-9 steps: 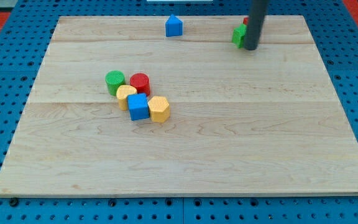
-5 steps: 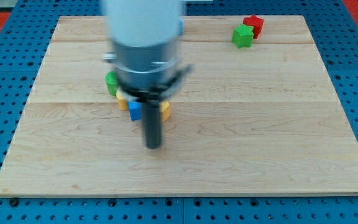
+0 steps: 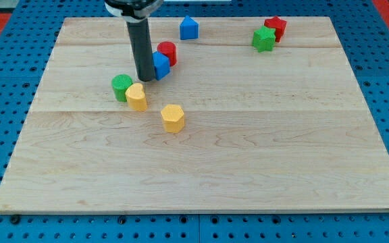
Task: Move the red circle and blue cube into the green star
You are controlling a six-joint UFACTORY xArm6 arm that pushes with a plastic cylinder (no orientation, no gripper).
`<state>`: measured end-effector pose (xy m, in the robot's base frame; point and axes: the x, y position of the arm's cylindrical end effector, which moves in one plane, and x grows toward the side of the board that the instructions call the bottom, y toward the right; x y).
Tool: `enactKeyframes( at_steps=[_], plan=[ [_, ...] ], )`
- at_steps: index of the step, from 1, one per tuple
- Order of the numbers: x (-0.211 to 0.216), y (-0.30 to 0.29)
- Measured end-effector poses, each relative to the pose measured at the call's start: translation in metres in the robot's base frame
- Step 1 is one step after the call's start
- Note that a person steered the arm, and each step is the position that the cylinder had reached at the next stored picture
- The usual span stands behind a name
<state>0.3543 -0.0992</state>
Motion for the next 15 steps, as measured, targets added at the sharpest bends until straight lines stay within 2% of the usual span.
enactKeyframes(
  at_steps=[1, 2, 5, 6, 7, 8, 9, 10, 11, 12, 13, 14, 15],
  plan=[
    [-0.027, -0.016],
    [-0.037, 0.0],
    [-0.081, 0.11],
    [-0.106, 0.078],
    [-0.107, 0.151],
    [-0.098, 0.158],
    [-0.092, 0.198],
    [-0.09, 0.187],
    [-0.071, 0.142],
    [-0.091, 0.066],
    [-0.059, 0.003],
    [-0.004, 0.041],
    [-0.033, 0.085]
  ],
)
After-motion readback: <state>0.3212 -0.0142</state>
